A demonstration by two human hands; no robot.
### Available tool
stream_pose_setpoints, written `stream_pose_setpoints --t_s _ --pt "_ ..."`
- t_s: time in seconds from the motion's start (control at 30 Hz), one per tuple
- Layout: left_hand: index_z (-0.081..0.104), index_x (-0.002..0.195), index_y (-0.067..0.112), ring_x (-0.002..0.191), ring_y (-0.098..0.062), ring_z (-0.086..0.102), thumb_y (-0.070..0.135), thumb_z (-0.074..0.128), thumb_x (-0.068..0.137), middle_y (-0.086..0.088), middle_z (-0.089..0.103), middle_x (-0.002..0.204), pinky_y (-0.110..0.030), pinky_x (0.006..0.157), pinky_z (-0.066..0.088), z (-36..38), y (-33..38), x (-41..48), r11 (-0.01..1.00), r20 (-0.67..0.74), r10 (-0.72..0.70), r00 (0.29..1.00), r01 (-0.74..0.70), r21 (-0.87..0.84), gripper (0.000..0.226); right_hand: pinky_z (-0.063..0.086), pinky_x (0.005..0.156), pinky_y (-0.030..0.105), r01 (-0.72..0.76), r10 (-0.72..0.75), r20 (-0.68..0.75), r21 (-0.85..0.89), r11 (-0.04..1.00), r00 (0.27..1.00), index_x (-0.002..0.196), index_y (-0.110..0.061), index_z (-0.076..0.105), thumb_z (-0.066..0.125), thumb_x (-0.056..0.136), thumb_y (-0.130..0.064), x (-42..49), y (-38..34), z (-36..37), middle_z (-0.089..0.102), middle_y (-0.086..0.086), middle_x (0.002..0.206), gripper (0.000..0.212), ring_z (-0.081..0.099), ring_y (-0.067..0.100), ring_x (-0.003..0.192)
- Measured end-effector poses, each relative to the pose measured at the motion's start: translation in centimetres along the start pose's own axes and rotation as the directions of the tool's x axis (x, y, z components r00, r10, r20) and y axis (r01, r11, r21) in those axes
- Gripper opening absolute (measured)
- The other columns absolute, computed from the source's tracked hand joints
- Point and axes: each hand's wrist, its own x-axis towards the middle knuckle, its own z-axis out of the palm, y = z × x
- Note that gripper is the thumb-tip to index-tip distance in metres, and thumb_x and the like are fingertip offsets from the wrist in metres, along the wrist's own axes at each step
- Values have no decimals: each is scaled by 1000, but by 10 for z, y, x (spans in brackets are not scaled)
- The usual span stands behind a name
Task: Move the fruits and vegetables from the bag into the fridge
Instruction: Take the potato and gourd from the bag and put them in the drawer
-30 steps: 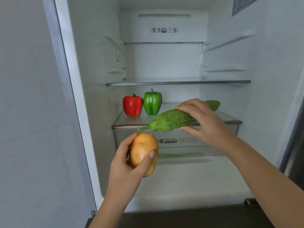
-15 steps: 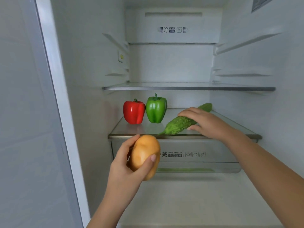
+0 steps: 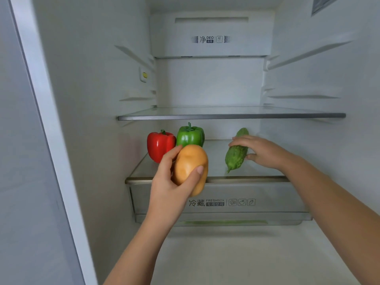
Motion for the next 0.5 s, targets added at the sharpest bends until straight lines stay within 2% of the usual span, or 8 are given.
stream_pose_setpoints --t_s 0.17,0.23,0.33,0.43,0.5 --pt "45 108 49 96 17 48 44 64 68 27 52 107 -2 76 41 25 0 17 999 26 25 999 -26 25 44 24 112 37 -49 48 34 39 998 998 131 -28 46 61 82 2 -5 0 -8 33 -1 147 59 28 15 135" --pt "43 111 48 97 20 46 46 63 70 30 50 106 -4 79 41 30 -2 21 998 25 31 999 -32 48 46 23 112 38 -64 63 24 35 997 998 133 -29 43 59 83 1 -10 -5 -12 31 -2 148 60 27 15 135" --pt "46 117 39 99 17 47 38 69 77 30 50 106 -8 83 41 35 -7 27 999 -7 24 1000 -24 43 46 28 108 38 -57 63 -54 95 994 997 130 -32 45 57 85 -5 -16 -22 -17 43 -2 137 54 37 16 128" --pt "48 122 32 103 16 46 39 69 75 28 50 108 -6 85 40 39 -8 32 999 -6 13 1000 -13 48 52 32 102 26 -10 40 -123 239 971 992 125 -34 50 59 86 -17 -24 -48 -21 49 -11 119 43 44 7 116" --pt "49 122 30 103 11 49 39 70 75 23 53 110 -10 87 41 42 -9 34 998 0 4 1000 -4 58 52 31 96 13 6 36 -123 330 944 992 125 -32 49 60 86 -25 -28 -65 -21 51 -15 119 41 43 -2 115"
